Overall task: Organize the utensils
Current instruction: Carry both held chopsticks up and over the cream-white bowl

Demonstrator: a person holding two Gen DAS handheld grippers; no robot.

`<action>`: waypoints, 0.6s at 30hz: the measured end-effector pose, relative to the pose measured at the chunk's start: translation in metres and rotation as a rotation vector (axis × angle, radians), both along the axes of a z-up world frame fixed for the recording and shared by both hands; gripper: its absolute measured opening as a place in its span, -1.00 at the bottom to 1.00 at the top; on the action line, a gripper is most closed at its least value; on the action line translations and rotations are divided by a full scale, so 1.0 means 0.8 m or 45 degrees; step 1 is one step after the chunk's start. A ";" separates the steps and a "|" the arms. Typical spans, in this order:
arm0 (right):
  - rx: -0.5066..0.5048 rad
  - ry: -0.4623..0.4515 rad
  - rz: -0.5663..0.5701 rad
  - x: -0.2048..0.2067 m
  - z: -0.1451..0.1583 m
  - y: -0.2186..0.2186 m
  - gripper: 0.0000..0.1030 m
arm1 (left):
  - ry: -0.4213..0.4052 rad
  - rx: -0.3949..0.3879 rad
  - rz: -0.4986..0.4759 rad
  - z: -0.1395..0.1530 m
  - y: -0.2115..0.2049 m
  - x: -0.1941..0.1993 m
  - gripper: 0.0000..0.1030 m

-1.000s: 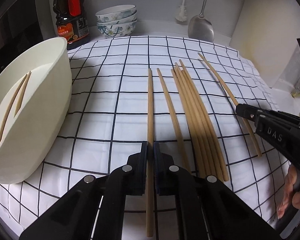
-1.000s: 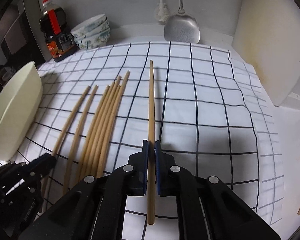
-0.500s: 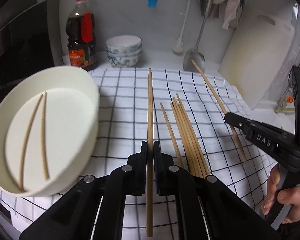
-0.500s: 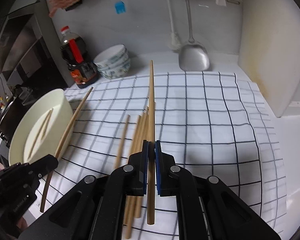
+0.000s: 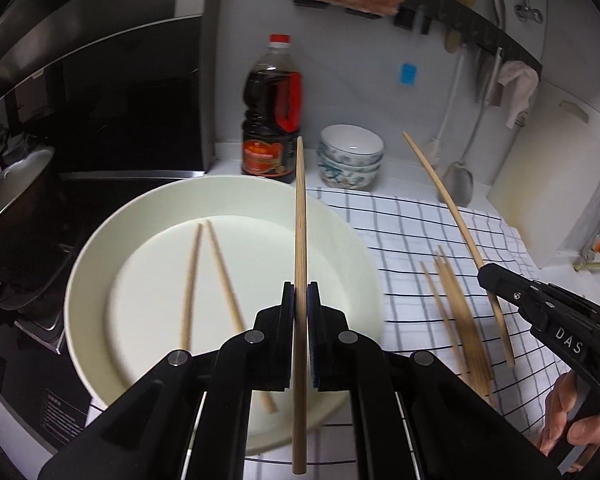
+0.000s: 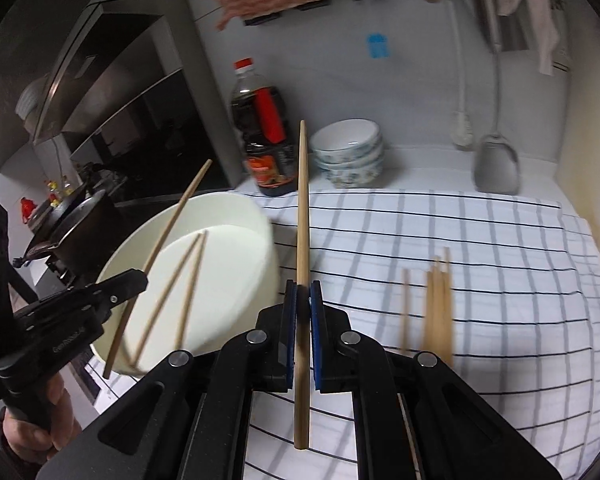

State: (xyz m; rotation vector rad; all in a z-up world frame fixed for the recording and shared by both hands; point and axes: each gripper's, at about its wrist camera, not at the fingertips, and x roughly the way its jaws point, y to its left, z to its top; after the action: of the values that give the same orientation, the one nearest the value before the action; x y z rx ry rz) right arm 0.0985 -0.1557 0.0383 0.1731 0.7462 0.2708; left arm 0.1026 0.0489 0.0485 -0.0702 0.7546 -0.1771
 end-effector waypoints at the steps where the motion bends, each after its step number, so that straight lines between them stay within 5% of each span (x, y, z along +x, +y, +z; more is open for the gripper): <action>1: 0.010 0.005 0.015 0.004 -0.001 0.010 -0.88 | 0.000 -0.002 0.007 -0.001 0.009 0.001 -0.86; 18: -0.055 0.174 0.194 0.073 -0.049 0.158 -0.88 | 0.106 -0.057 0.075 -0.048 0.092 0.039 -0.86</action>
State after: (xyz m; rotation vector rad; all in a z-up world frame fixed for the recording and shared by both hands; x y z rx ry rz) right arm 0.1565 -0.0295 -0.0006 0.0945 0.9015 0.3901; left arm 0.1336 0.1225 0.0098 -0.1430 0.8307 -0.1358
